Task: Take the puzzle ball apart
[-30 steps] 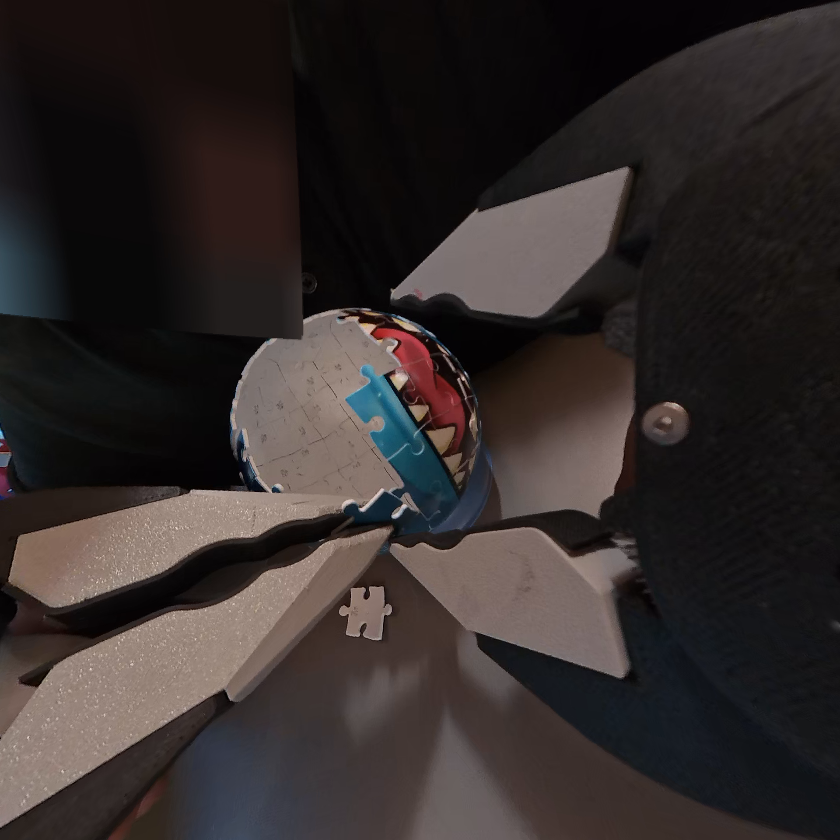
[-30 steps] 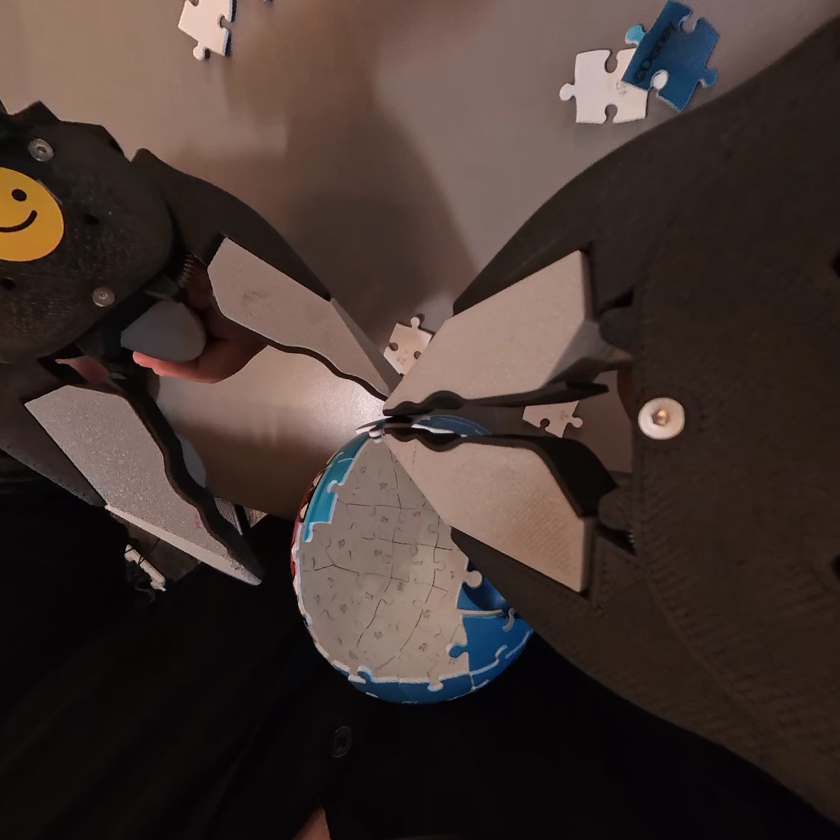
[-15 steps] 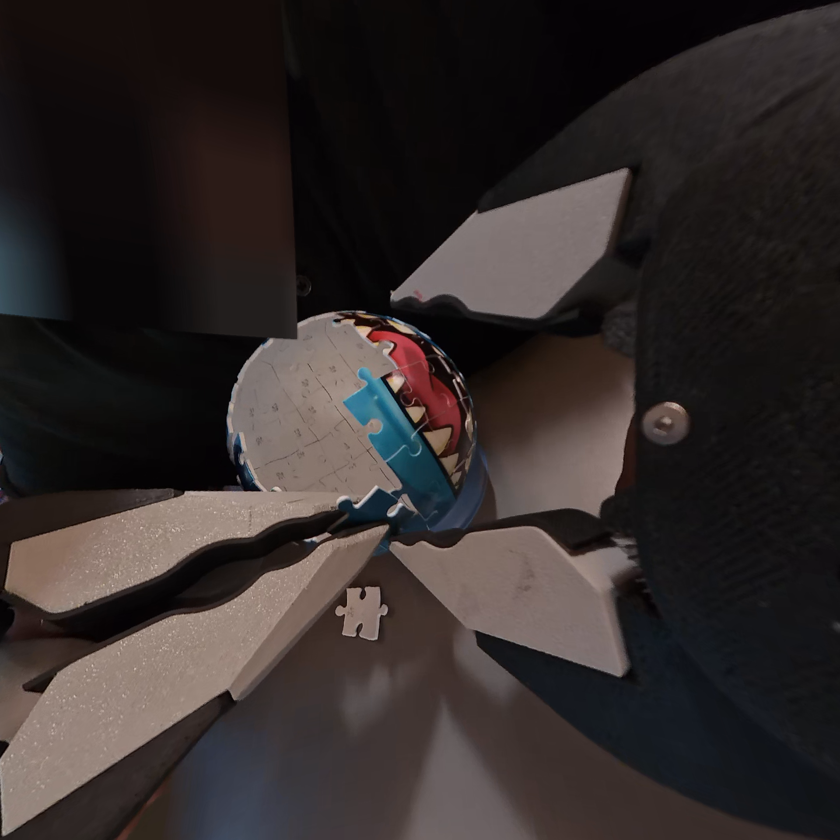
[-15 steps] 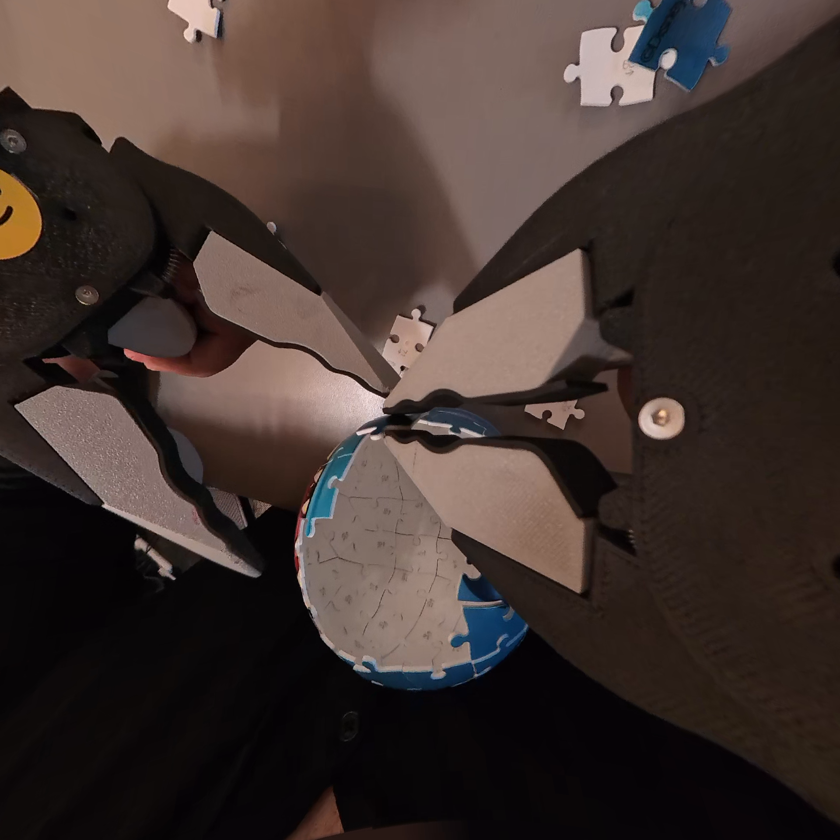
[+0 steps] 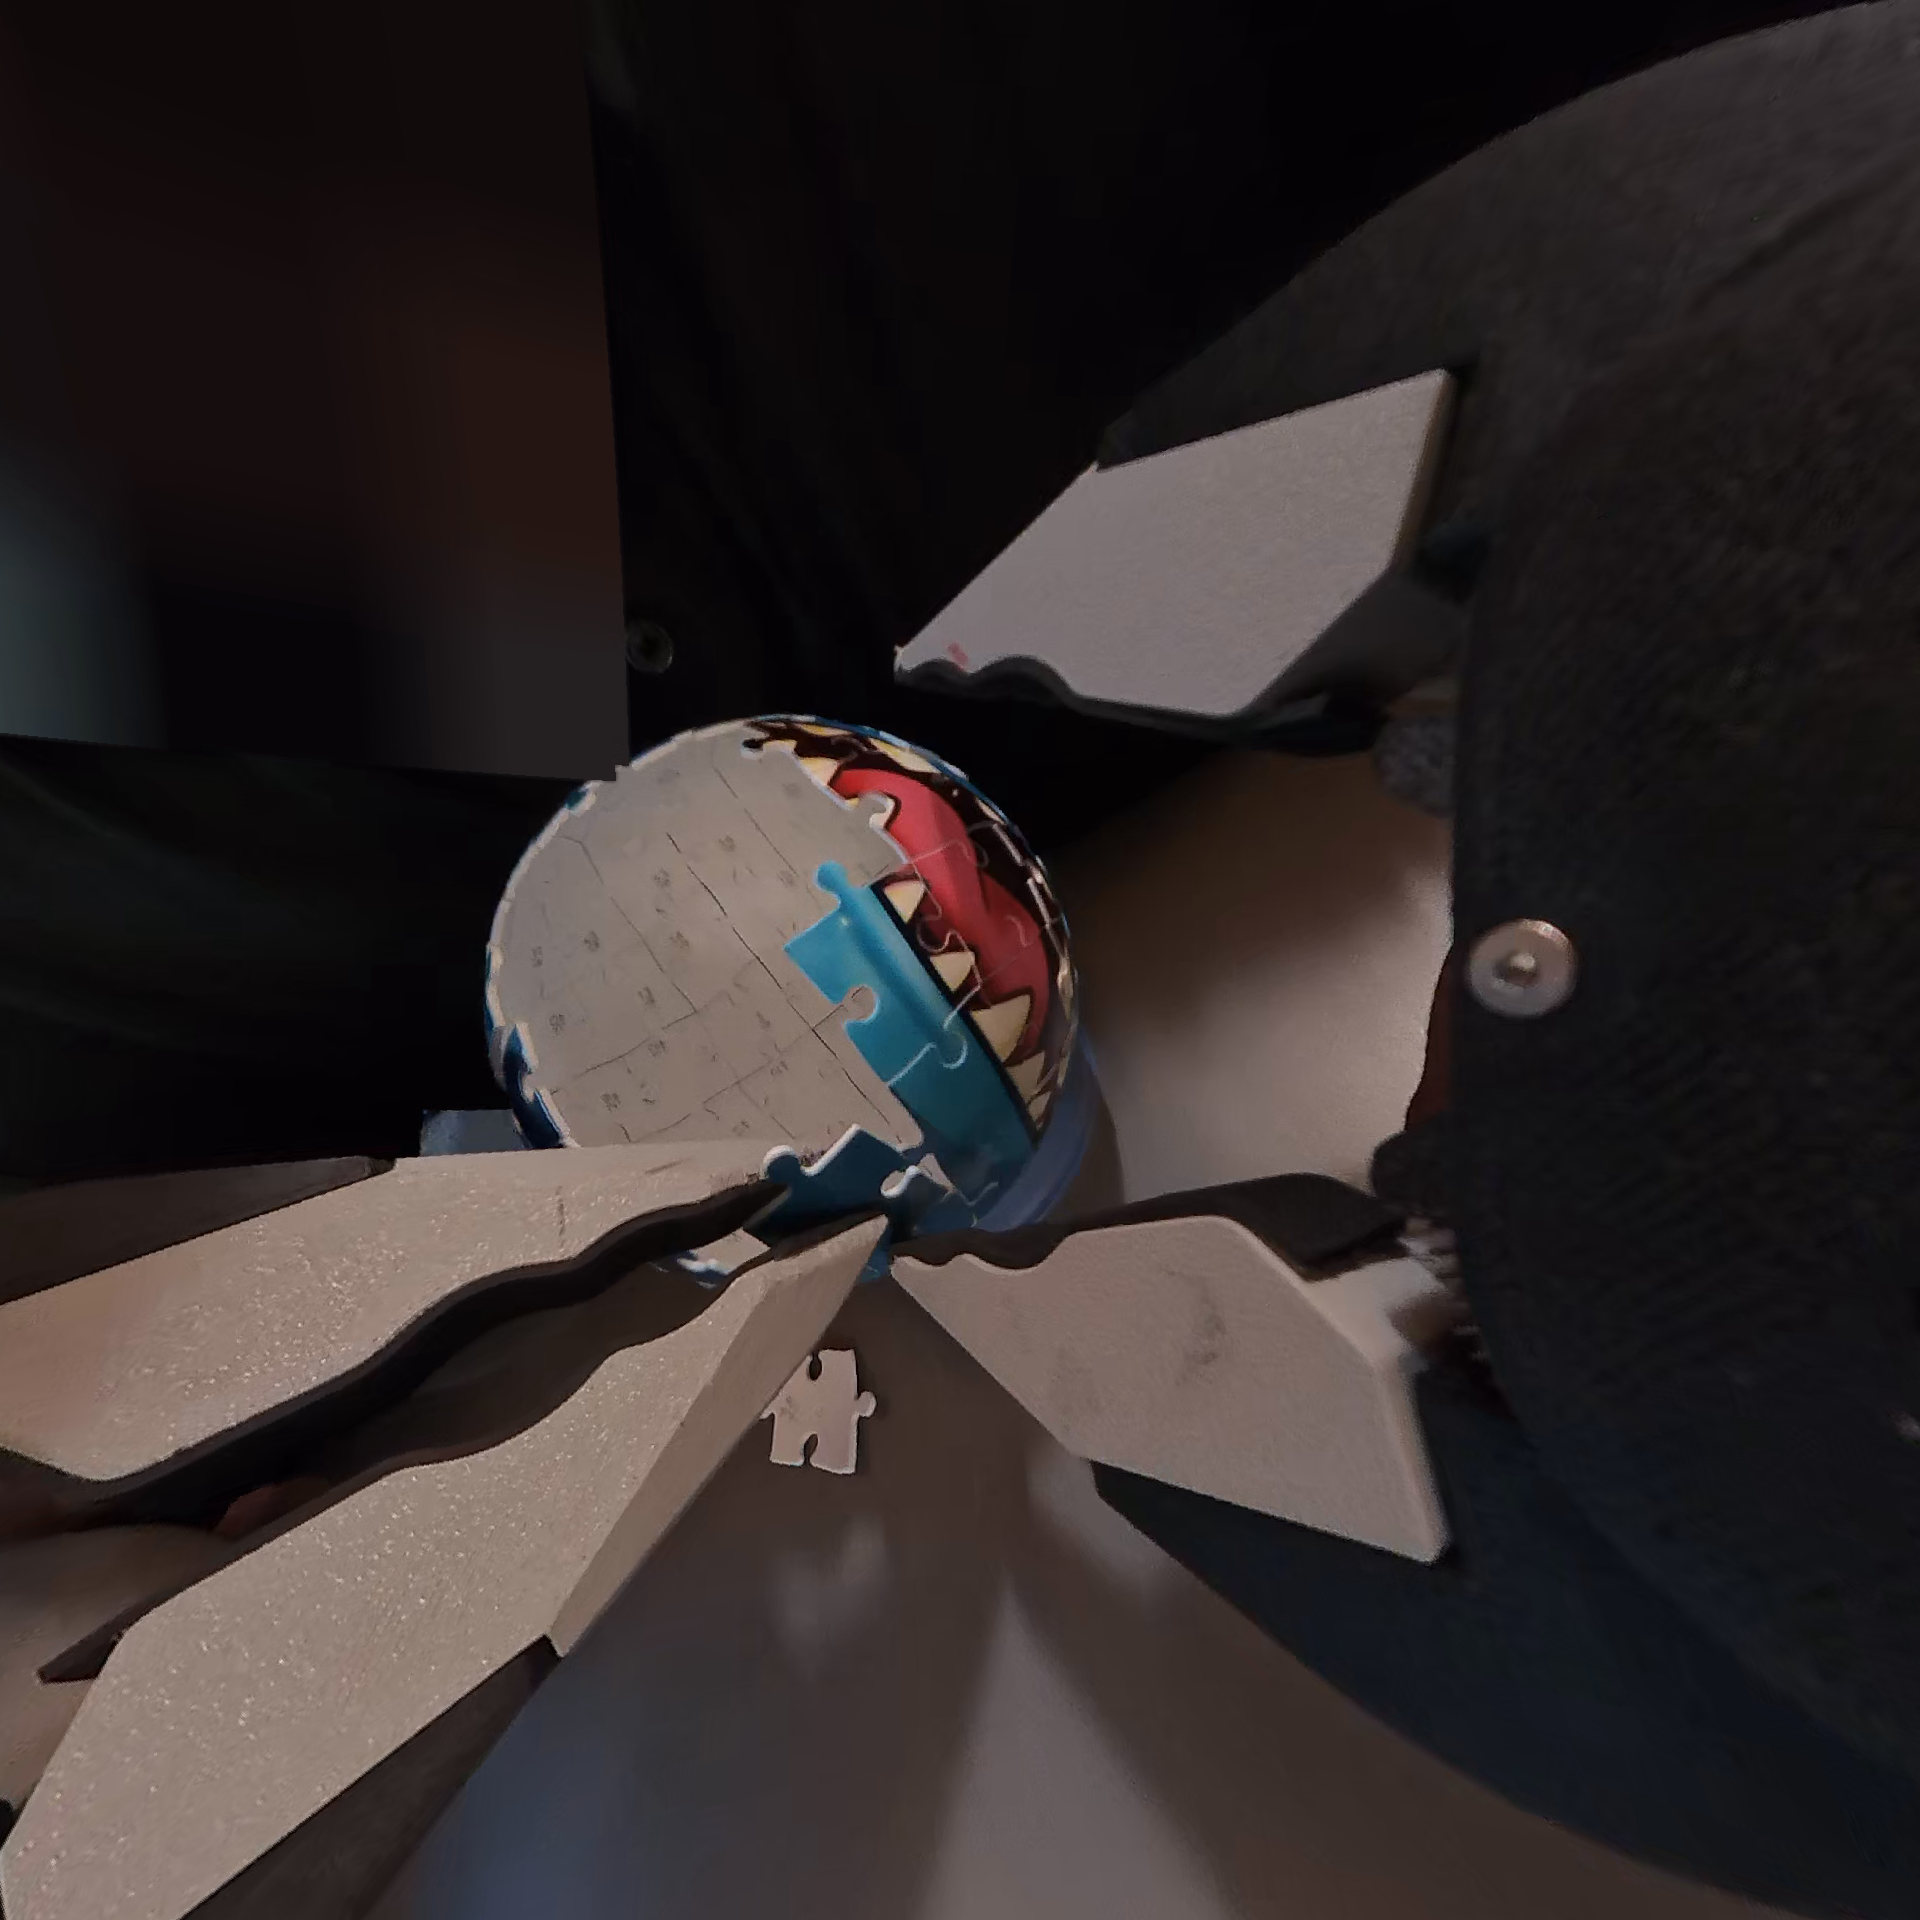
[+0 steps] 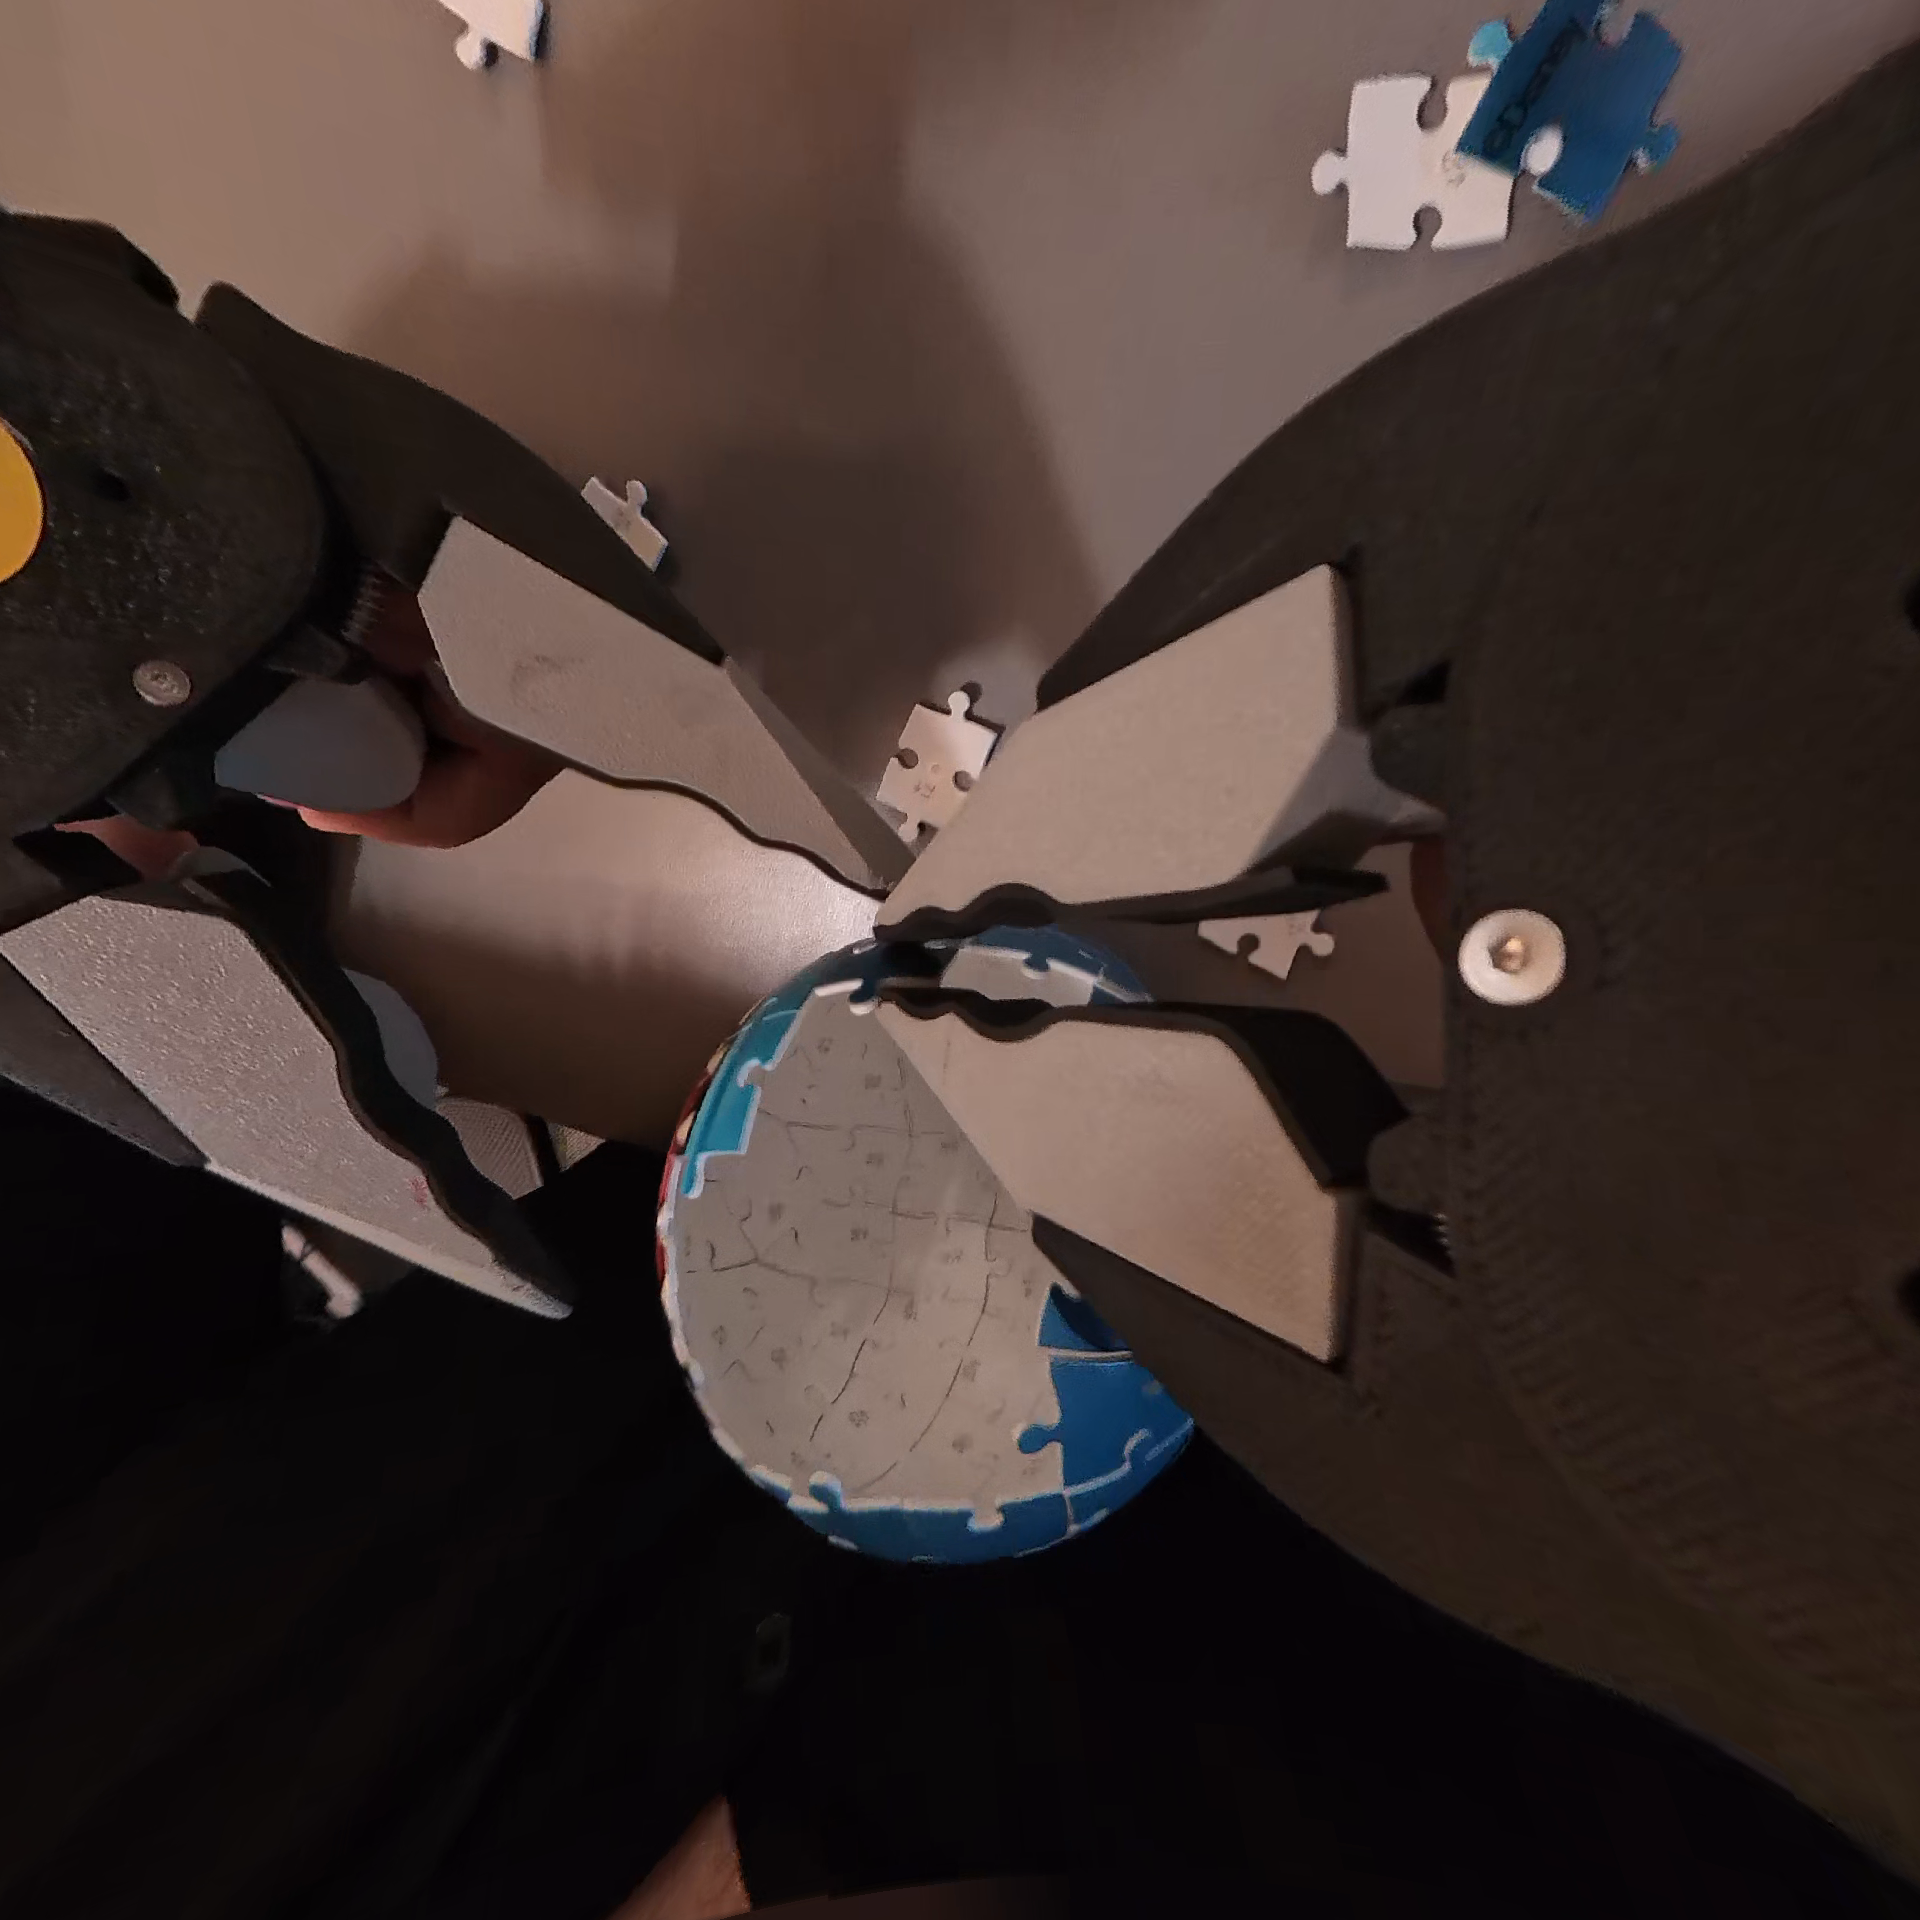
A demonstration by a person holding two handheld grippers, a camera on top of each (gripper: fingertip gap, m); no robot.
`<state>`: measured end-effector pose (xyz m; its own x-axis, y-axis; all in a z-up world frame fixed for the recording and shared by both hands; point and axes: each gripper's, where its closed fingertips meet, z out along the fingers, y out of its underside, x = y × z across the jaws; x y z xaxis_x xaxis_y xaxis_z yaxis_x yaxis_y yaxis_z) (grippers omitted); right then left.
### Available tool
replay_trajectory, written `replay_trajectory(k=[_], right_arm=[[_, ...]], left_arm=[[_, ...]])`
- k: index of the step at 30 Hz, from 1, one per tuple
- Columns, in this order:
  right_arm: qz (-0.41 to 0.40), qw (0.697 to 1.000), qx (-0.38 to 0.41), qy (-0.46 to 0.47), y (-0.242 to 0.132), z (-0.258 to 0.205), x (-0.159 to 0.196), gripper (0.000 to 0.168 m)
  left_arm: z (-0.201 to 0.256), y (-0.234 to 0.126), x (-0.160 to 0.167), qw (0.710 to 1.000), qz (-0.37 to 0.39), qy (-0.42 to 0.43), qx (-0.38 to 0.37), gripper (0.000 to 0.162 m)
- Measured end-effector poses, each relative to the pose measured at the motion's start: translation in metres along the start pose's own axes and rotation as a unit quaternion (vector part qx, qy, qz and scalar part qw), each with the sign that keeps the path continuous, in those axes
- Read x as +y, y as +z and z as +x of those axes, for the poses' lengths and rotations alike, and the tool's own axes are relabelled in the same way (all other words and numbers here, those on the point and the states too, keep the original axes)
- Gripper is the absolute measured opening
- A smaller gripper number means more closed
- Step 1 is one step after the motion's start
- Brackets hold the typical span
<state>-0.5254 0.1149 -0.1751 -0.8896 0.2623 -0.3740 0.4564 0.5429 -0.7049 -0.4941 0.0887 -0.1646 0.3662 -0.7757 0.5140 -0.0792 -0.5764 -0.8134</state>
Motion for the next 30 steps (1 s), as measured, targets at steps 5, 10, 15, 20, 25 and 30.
replay_trajectory(k=[5,10,15,20,25,30], right_arm=[[-0.017,0.999,0.027,-0.040,0.0002,-0.0005,0.0009,0.004],[-0.028,0.997,0.035,-0.065,0.0012,-0.0013,0.0011,0.005],[-0.038,0.996,0.035,-0.069,0.0031,-0.0032,-0.0010,0.006],[-0.047,0.995,0.029,-0.078,0.0032,-0.0036,-0.0002,0.006],[-0.050,0.996,0.015,-0.078,0.0031,-0.0034,-0.0002,0.006],[-0.049,0.995,0.003,-0.091,0.0021,-0.0035,0.0009,0.005]], left_arm=[[0.0008,0.0012,0.0002,1.000,-0.004,0.002,-0.003,0.103],[0.0005,0.0006,0.0020,1.000,-0.016,0.011,-0.015,0.102],[0.0018,-0.0023,0.0026,1.000,-0.016,0.011,-0.016,0.098],[0.0014,-0.0008,0.0021,1.000,-0.013,0.008,-0.014,0.099],[0.0031,0.0002,0.0028,1.000,-0.018,0.012,-0.016,0.102],[0.0034,0.0019,0.0033,0.999,-0.022,0.015,-0.021,0.104]])
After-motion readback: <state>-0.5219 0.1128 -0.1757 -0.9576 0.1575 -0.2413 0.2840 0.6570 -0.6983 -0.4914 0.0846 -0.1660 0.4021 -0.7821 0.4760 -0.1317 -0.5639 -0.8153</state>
